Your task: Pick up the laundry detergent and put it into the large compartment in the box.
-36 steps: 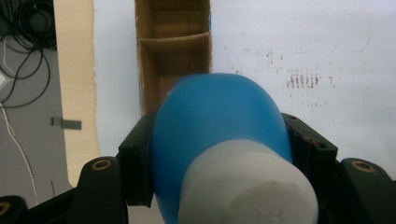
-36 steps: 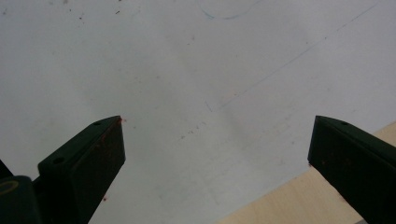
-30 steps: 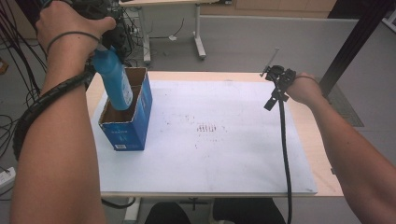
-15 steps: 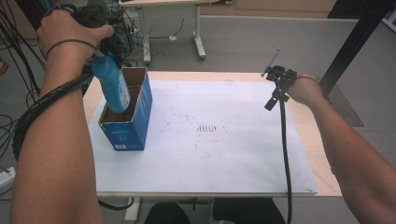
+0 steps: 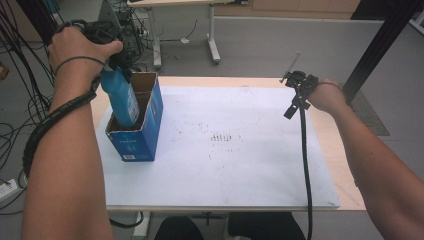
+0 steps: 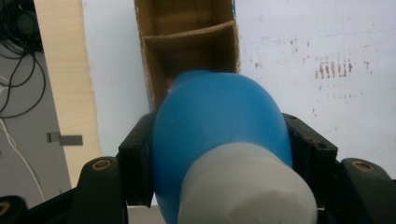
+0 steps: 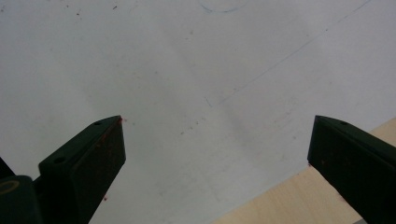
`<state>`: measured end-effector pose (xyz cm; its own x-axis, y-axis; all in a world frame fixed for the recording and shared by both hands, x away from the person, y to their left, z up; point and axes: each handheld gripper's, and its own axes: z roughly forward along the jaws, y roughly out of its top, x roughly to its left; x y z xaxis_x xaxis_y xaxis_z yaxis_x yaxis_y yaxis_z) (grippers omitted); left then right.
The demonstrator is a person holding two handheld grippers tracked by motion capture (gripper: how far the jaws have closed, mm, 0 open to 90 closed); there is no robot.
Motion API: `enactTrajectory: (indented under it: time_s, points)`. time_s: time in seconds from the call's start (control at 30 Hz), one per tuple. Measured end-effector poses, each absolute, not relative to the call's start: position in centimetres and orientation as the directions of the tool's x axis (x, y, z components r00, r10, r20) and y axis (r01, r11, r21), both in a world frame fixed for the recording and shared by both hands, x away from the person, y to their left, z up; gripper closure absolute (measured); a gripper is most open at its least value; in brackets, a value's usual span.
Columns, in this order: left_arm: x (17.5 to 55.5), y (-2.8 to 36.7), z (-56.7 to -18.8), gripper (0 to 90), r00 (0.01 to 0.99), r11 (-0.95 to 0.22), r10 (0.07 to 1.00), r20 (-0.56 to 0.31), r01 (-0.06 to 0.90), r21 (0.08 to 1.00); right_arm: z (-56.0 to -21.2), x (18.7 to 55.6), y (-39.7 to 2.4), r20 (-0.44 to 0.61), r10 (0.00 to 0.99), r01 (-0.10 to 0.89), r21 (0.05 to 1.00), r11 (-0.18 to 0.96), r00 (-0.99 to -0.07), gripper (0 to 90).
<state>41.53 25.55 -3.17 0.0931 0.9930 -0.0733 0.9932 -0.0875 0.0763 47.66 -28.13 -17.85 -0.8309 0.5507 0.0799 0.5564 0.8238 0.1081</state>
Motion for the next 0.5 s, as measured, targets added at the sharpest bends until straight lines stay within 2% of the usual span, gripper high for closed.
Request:
enactTrajectory:
  time_s: [0.5]
  points:
    - [42.3, 25.9, -6.1, 37.6, 0.113, -0.108, 0.990, -0.087, 0.992, 0.061, -18.2, 47.8, -28.1, 0.087, 0.548, 0.555, 0.111, 0.824, -0.832, 3.7]
